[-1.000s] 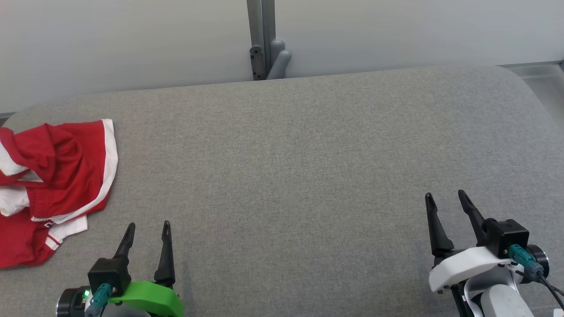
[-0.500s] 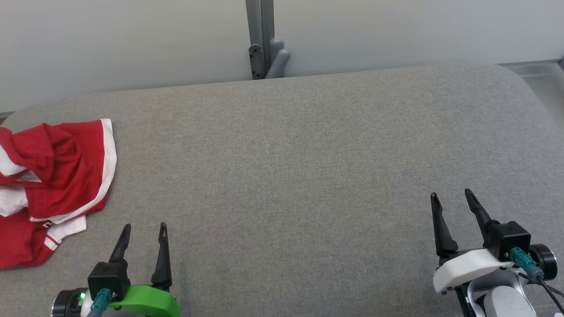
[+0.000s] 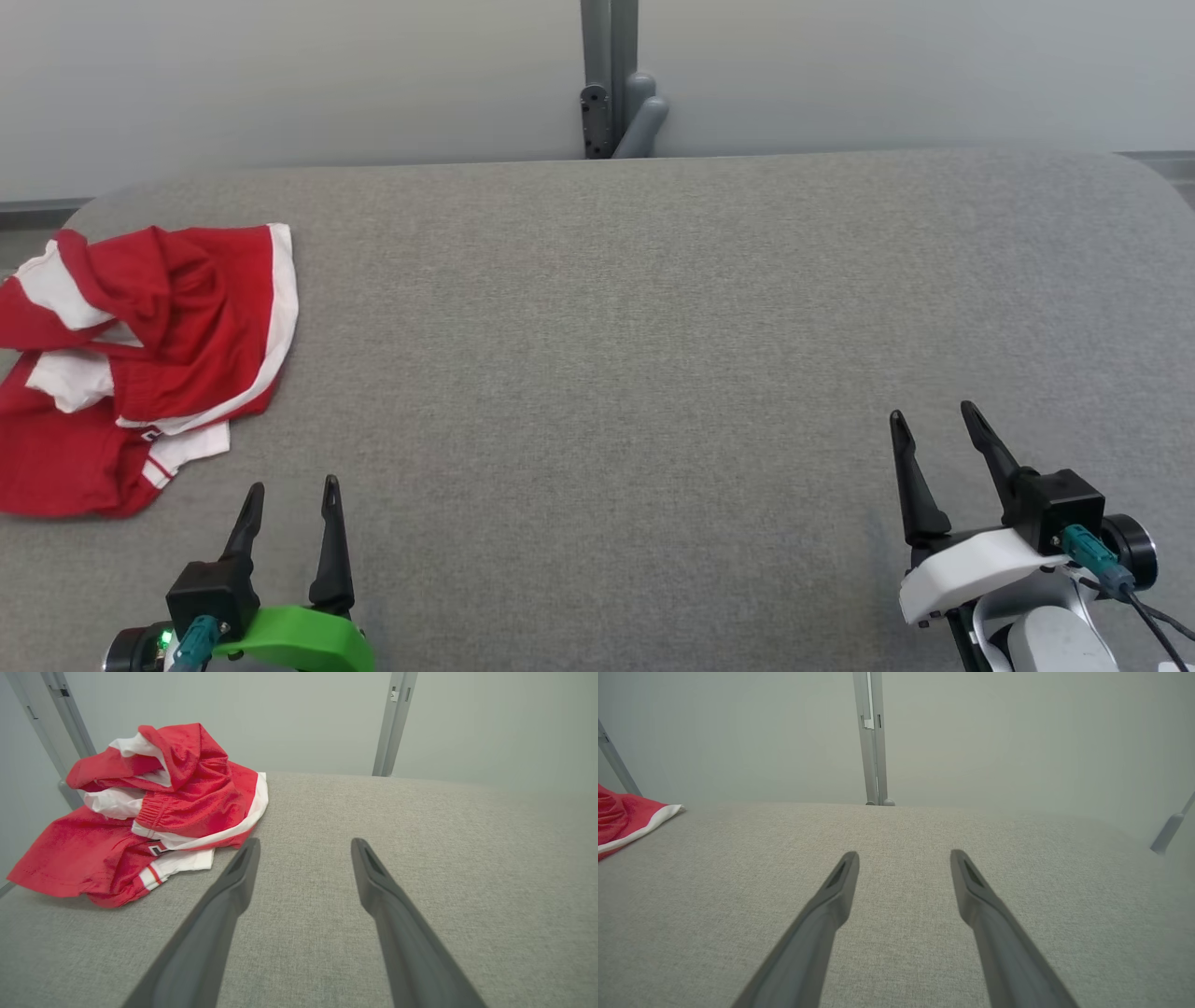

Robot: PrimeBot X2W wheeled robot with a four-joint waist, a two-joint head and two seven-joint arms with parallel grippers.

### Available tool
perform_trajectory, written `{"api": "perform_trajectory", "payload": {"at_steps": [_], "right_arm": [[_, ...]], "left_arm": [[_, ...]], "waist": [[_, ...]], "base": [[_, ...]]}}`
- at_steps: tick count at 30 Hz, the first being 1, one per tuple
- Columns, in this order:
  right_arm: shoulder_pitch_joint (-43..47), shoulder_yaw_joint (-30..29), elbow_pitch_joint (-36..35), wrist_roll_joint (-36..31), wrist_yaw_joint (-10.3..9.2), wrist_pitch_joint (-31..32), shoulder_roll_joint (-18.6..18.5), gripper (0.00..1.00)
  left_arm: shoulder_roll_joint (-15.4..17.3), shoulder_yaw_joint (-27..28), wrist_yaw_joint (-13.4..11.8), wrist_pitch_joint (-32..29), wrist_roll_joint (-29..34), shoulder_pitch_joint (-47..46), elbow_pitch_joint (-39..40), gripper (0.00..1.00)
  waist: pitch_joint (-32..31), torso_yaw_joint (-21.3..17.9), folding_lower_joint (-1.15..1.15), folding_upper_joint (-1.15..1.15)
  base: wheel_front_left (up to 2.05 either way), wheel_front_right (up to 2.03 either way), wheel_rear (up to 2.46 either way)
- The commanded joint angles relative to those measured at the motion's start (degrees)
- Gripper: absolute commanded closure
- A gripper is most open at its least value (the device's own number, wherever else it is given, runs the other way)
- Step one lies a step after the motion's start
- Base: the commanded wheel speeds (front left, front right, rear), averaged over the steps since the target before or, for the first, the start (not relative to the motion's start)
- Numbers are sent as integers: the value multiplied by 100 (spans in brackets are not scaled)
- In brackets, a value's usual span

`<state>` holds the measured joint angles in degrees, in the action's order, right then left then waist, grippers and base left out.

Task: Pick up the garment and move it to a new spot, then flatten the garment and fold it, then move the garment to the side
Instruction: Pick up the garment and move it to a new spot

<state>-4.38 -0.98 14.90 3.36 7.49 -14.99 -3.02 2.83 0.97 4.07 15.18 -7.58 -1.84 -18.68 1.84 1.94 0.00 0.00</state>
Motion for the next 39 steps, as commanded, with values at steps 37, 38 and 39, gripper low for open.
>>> {"api": "perform_trajectory", "payload": {"at_steps": [37, 38, 39], "right_arm": [[-824, 1080, 310, 160, -1, -20, -559, 0], [-855, 1067, 285, 159, -1, -20, -592, 0], [-855, 1067, 285, 159, -1, -20, -592, 0]], "left_arm": [[49, 955, 267, 3, -896, -1189, -781, 0], [111, 1021, 291, 2, -856, -1367, -826, 0], [111, 1021, 291, 2, -856, -1367, -826, 0]], "waist": [[1130, 1747, 0, 0], [1205, 1694, 0, 0], [1205, 1694, 0, 0]], "base": [[0, 0, 0], [0, 0, 0], [0, 0, 0]]}}
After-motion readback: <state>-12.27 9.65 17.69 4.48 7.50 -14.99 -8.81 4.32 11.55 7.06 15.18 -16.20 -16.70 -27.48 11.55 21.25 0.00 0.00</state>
